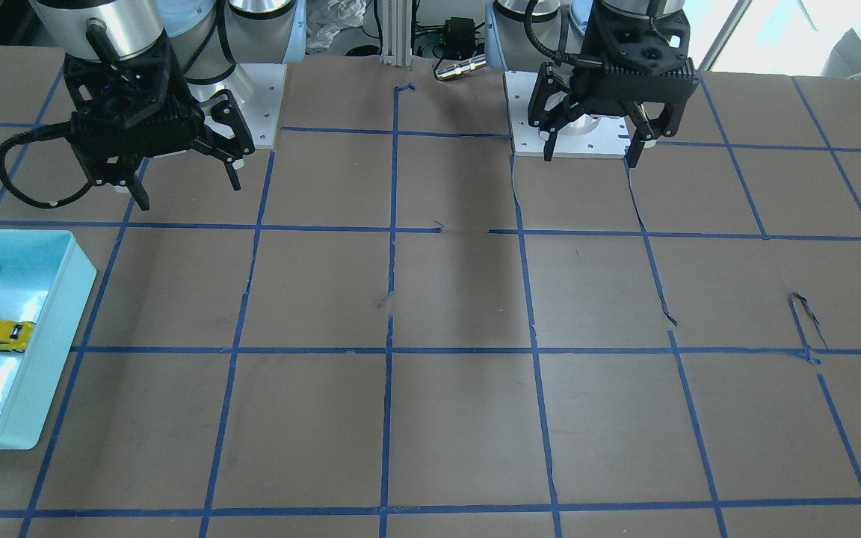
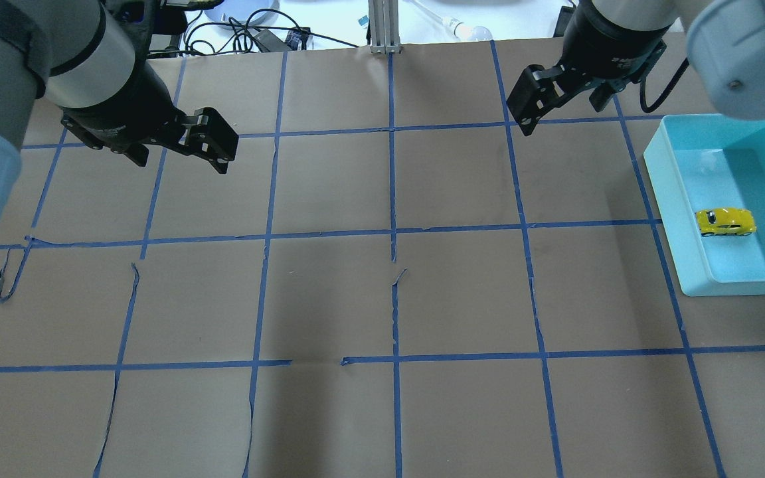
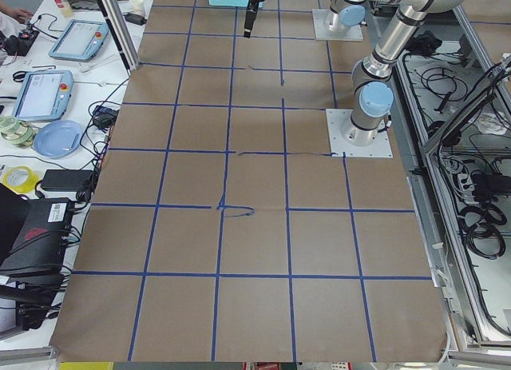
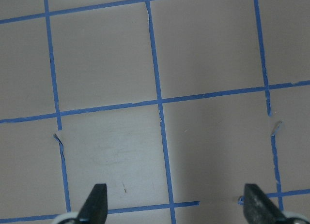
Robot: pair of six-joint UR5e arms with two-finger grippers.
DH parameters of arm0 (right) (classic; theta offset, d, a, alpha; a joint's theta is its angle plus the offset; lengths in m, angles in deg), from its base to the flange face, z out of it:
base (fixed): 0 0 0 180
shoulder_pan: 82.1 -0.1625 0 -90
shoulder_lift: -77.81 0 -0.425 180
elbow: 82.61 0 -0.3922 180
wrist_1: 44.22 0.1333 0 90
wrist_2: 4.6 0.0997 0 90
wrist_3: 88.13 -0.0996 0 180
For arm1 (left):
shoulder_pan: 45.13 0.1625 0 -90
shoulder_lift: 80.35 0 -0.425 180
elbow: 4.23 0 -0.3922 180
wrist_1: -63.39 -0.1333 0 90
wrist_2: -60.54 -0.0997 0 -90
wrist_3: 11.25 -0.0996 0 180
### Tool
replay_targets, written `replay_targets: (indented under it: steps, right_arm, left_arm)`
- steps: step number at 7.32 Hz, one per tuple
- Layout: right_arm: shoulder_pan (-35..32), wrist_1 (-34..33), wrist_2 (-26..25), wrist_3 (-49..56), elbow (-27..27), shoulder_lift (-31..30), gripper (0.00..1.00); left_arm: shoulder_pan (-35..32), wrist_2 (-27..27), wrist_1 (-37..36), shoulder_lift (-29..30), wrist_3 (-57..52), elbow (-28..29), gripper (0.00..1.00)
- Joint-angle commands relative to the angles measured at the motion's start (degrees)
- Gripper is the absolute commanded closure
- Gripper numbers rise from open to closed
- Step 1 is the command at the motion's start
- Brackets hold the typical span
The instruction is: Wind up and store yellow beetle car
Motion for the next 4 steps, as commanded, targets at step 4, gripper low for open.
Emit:
replay_targets:
  steps: [4]
  right_arm:
    - [-0.8, 1.5, 0.0, -10.9, 0.3, 0.1, 0.00]
  left_arm:
    - [0.0, -0.1, 0.0, 0.1, 0.0, 0.0, 0.00]
